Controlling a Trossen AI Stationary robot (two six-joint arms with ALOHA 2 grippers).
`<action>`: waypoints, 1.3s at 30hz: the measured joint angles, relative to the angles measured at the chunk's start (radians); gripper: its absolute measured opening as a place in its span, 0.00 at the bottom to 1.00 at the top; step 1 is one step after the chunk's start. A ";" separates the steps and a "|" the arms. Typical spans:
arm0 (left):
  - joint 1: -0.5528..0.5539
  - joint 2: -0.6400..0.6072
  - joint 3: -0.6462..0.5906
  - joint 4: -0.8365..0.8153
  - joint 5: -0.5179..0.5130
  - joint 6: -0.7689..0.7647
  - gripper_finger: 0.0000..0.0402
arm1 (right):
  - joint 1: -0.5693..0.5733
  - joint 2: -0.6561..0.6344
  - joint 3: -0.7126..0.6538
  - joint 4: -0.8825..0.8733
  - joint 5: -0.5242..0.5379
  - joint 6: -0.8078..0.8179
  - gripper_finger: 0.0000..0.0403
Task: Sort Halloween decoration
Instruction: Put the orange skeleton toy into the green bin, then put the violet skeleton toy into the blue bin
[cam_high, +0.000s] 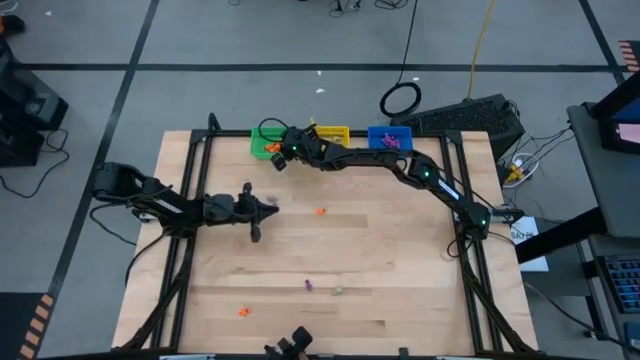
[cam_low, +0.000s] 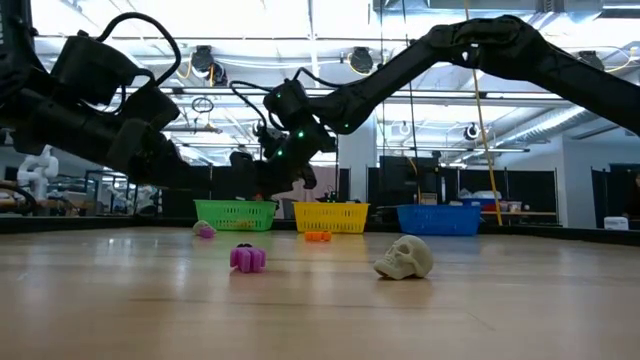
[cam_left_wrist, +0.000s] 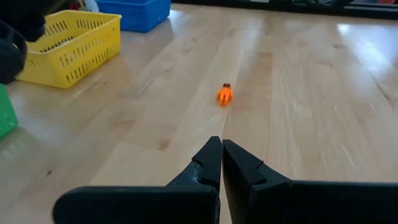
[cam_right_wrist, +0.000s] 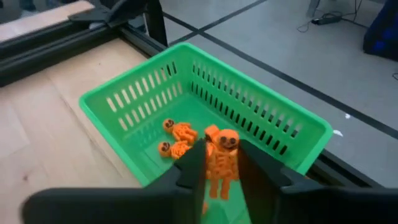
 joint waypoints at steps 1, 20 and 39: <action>0.000 0.000 0.000 -0.004 0.000 0.000 0.03 | 0.000 0.000 0.000 0.002 0.000 0.001 0.22; 0.000 0.000 0.000 -0.034 -0.009 0.027 0.03 | 0.054 -0.174 -0.037 -0.105 -0.054 -0.170 0.02; 0.025 -0.001 0.130 -0.299 0.012 0.009 0.03 | 0.193 -0.736 -1.085 0.532 -0.080 -0.095 0.00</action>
